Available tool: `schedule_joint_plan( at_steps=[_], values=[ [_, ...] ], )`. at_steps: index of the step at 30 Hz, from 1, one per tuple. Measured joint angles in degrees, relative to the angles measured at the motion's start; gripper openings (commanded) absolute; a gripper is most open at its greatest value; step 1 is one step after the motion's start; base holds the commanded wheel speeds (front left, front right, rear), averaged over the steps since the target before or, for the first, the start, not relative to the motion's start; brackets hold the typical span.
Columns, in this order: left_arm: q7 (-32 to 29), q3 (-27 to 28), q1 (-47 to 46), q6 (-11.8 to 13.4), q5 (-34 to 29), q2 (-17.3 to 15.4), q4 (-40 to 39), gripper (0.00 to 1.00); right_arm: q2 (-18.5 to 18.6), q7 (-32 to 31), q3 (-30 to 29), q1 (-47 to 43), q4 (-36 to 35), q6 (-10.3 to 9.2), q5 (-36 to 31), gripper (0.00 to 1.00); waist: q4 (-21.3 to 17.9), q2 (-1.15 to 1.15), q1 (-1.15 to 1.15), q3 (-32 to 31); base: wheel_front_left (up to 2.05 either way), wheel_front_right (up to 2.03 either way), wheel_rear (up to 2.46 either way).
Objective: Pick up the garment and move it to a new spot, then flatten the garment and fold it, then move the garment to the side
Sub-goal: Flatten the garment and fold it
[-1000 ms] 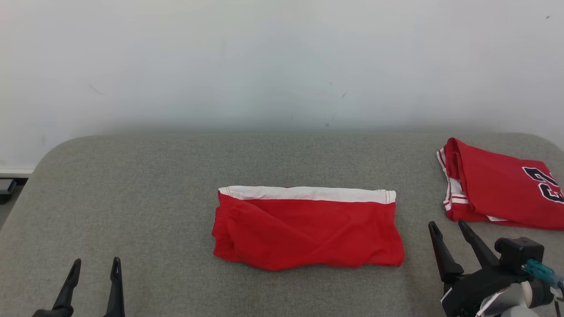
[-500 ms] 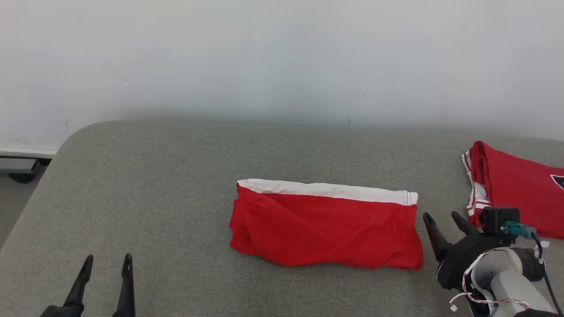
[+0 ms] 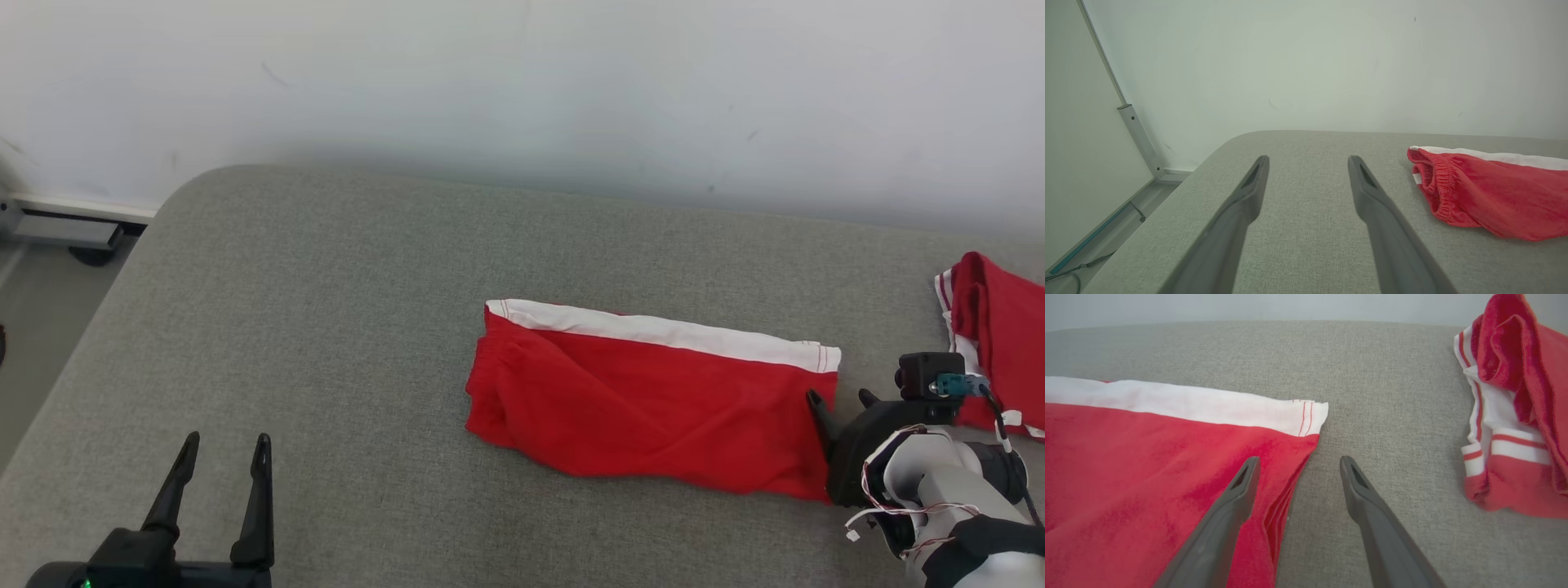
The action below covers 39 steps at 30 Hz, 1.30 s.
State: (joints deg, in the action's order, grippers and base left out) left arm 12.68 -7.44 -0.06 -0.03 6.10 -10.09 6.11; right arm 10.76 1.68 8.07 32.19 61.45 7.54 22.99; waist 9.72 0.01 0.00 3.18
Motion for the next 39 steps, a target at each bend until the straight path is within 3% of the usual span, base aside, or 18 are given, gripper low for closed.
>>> schedule_joint_plan(
  at_steps=[6,11,25,26,27,28,29,39],
  values=[
    [1.0,-0.3,-0.6,0.0,0.2,0.2,1.7,1.00,-0.7,-0.8,1.9,2.3,4.4,0.00,1.3,1.00,1.5,0.00,0.00,1.0,0.00,0.00,0.00],
    [1.3,-0.4,-0.9,0.1,1.0,0.5,2.6,1.00,-1.0,-5.6,3.2,3.8,7.3,0.00,3.5,1.00,1.1,0.00,0.00,0.6,0.00,0.00,0.00],
    [1.7,-1.5,-1.4,0.1,1.2,0.5,3.4,1.00,-1.1,-11.3,7.5,4.1,6.6,-0.05,10.6,1.00,1.7,-0.01,-0.01,0.2,0.00,0.00,0.00],
    [1.7,-1.5,-1.4,0.1,1.2,0.5,3.5,1.00,-1.0,-11.3,7.7,4.1,6.6,-0.05,11.0,0.86,1.8,-0.01,-0.01,0.2,0.00,0.00,0.00],
    [1.8,-1.5,-1.4,0.1,1.4,0.5,3.6,1.00,-0.9,-11.4,8.0,4.1,6.7,-0.05,11.3,0.58,2.0,-0.01,-0.01,0.3,0.00,0.00,0.00],
    [1.8,-1.6,-1.4,0.1,1.4,0.5,3.7,1.00,-0.8,-11.5,8.4,4.1,6.7,-0.05,11.5,0.11,2.1,-0.01,-0.01,0.4,0.00,0.00,0.00],
    [1.9,-1.6,-1.4,0.1,1.4,0.5,3.7,1.00,-0.8,-11.5,8.7,4.1,6.6,-0.05,11.8,0.00,2.2,-0.01,-0.01,0.4,0.00,0.00,0.00],
    [2.0,-1.7,-1.3,0.6,1.7,0.3,4.3,1.00,1.4,-9.6,12.6,3.2,3.5,-0.03,15.8,0.00,1.5,-0.01,-0.01,-0.6,0.00,0.00,0.00]
  ],
)
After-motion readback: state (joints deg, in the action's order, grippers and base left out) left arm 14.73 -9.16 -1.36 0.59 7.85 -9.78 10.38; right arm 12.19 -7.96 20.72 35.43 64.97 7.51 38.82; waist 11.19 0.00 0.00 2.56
